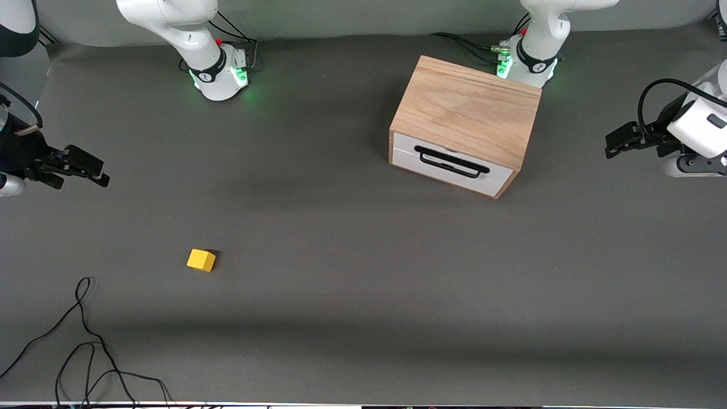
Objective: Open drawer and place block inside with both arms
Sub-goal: 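Move the left gripper toward the drawer handle of the wooden cabinet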
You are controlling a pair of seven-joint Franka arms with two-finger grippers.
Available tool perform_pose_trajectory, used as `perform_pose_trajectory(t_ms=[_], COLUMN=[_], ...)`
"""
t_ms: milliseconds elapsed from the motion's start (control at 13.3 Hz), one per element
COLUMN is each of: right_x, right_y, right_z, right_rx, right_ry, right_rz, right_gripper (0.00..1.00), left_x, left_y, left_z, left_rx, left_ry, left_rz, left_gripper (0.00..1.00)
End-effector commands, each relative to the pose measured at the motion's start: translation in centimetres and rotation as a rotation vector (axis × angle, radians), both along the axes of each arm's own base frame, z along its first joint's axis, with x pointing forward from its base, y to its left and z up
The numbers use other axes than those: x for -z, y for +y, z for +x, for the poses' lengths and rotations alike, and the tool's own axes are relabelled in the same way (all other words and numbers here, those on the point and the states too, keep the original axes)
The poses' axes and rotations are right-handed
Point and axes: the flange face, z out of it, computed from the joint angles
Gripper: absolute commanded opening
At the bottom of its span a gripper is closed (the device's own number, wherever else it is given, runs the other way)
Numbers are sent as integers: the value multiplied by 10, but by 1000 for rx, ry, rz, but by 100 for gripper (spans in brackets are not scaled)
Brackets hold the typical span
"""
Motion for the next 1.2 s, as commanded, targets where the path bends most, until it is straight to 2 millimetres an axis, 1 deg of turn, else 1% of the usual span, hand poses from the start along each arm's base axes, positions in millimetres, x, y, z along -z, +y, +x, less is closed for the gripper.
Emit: perform_pose_trajectory(t_ms=[0,375,450,600,825,900,1050,1125], right_x=[-5,-4,-4,-1,3,6,17,23], right_y=[0,-5,-5,-5,-3,-3,-5,-5], right_z=[2,3,3,5,5,5,11,15], right_rx=[21,20,19,28,25,22,16,16], right_ry=[6,7,5,10,16,21,36,42], right_rz=[-8,-3,-1,-1,-3,-3,-7,-7], right_gripper=[100,100,100,100,100,100,100,100], left_x=[-2,-2,-2,-3,-2,0,2,2], left_y=[-1,-2,-5,-50,-131,-153,-195,-213], left_z=[-2,-2,-3,-10,-28,-33,-45,-49], left_rx=[6,1,-37,-184,-454,-543,-655,-749], left_ry=[-3,-3,0,9,0,-4,-6,6], left_rz=[4,5,4,27,65,75,80,74], left_gripper=[100,100,100,100,100,100,100,100])
